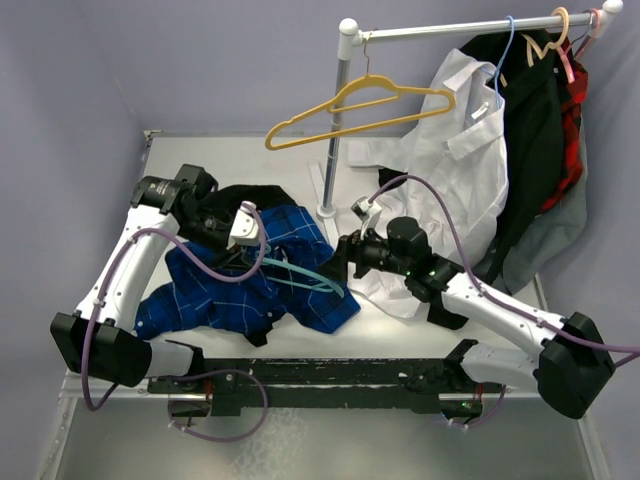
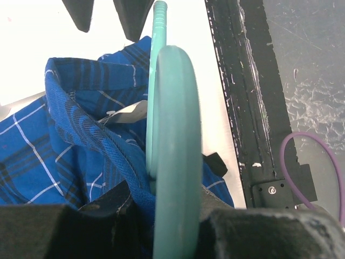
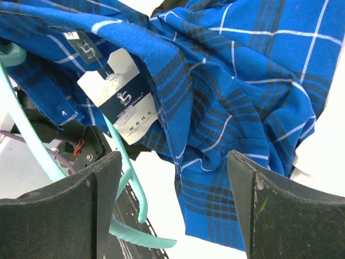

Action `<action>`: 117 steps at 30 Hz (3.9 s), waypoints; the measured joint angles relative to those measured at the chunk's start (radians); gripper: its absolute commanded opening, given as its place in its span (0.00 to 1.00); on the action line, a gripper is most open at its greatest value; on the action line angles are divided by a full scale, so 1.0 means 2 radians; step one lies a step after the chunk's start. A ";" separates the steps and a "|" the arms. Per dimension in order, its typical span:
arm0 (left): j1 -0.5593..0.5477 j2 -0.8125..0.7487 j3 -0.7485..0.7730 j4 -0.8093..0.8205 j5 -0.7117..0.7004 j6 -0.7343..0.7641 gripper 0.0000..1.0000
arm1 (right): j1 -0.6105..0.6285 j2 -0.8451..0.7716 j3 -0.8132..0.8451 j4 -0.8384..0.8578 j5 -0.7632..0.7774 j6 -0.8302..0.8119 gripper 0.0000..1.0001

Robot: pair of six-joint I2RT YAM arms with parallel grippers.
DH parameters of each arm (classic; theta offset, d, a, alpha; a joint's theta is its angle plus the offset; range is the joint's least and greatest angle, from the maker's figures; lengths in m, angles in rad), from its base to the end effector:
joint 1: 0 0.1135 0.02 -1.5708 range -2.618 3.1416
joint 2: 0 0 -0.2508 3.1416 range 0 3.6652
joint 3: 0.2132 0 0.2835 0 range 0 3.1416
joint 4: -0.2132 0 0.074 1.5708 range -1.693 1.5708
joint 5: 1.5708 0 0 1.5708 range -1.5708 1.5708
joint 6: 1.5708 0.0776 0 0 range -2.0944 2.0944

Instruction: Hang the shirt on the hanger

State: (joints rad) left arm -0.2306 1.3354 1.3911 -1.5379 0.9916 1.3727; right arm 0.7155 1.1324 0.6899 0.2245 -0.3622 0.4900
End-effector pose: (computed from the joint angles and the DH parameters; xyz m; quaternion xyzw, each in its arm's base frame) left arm 0.2238 -0.1193 0.3167 0.6460 0.5960 -0.3788 0.2897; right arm 0.2331 0.2390 0.2444 -0.1983 0.7495 0.4648 0.4276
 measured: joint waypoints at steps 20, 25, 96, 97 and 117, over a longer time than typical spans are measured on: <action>-0.001 -0.001 0.011 -0.006 -0.002 -0.018 0.00 | 0.024 0.143 0.009 0.055 0.001 0.027 0.00; -0.001 0.000 0.024 -0.006 -0.015 -0.032 0.00 | 0.025 0.139 0.012 0.042 0.017 0.025 0.00; 0.000 -0.096 -0.033 0.148 -0.081 -0.136 0.00 | 0.075 -0.014 0.154 -0.072 0.018 0.000 1.00; 0.000 -0.091 -0.031 0.138 -0.076 -0.127 0.00 | 0.074 -0.044 0.149 -0.084 0.022 -0.017 1.00; 0.001 -0.045 0.025 0.005 -0.051 0.020 0.00 | 0.074 -0.043 0.104 -0.230 0.026 -0.319 0.79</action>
State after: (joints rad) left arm -0.2295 1.2453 1.4406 -1.5288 0.8890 1.4120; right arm 0.8635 1.0458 0.8974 -0.2356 -0.3107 -0.1471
